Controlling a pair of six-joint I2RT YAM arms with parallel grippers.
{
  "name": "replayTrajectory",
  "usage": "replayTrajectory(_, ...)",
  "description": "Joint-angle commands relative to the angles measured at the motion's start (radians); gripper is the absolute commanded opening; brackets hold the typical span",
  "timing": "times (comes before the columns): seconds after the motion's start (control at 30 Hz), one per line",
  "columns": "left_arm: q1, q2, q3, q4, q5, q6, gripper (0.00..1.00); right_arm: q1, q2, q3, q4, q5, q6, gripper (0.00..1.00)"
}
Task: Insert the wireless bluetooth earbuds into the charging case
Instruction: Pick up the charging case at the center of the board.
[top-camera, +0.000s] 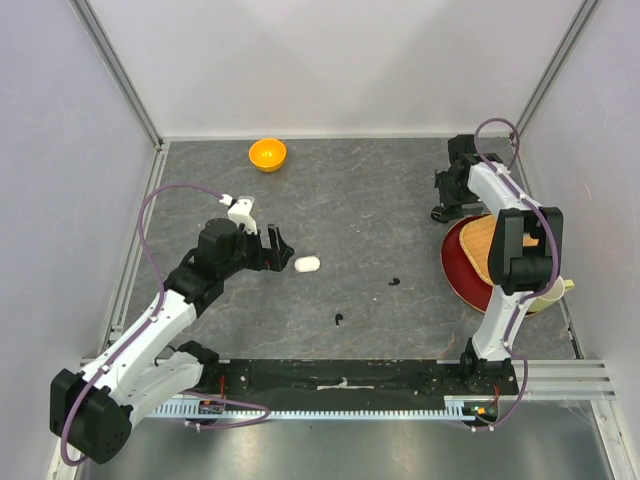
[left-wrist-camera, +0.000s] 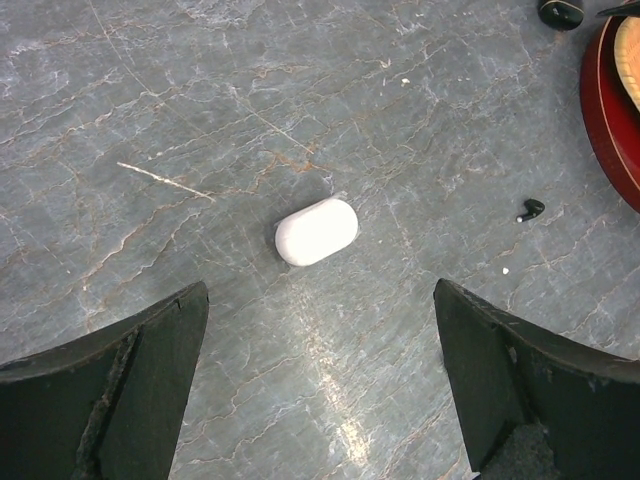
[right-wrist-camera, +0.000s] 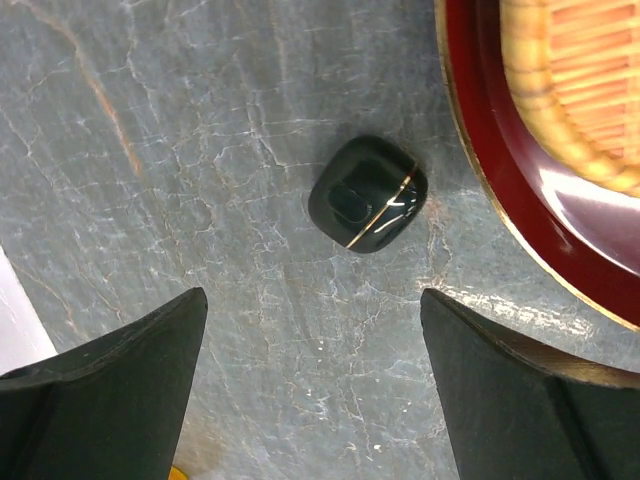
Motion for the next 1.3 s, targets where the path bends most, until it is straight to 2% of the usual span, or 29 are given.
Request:
replayTrajectory(0.0, 0.007, -0.001, 0.014, 0.022, -0.013, -0.027, 1.00, 0.004, -0.015, -0.029, -0.043, 0.029, 0.141, 0.94)
replayTrajectory(0.47, 0.007, 0.002, 0.017, 0.014, -0.027, -0.023, 1.00, -0.010, 0.051, -0.038, -0.039, 0.032, 0.273, 0.83)
replayTrajectory(0.8, 0.007, 0.012, 0.018, 0.014, -0.027, -0.021, 1.00, -0.024, 0.098, -0.021, -0.035, 0.042, 0.244, 0.73)
replayTrajectory(1.13, 0.007, 0.030, 0.027, 0.013, -0.024, -0.018, 1.00, -0.025, 0.127, -0.020, -0.034, 0.056, 0.193, 0.54)
replayTrajectory(1.23, 0.007, 0.030, 0.026, 0.010, -0.024, -0.018, 1.00, -0.024, 0.130, -0.026, -0.028, 0.055, 0.158, 0.43)
replayTrajectory(1.27, 0.007, 0.028, 0.026, 0.008, -0.024, -0.020, 1.00, -0.024, 0.129, -0.030, -0.013, 0.053, 0.118, 0.34)
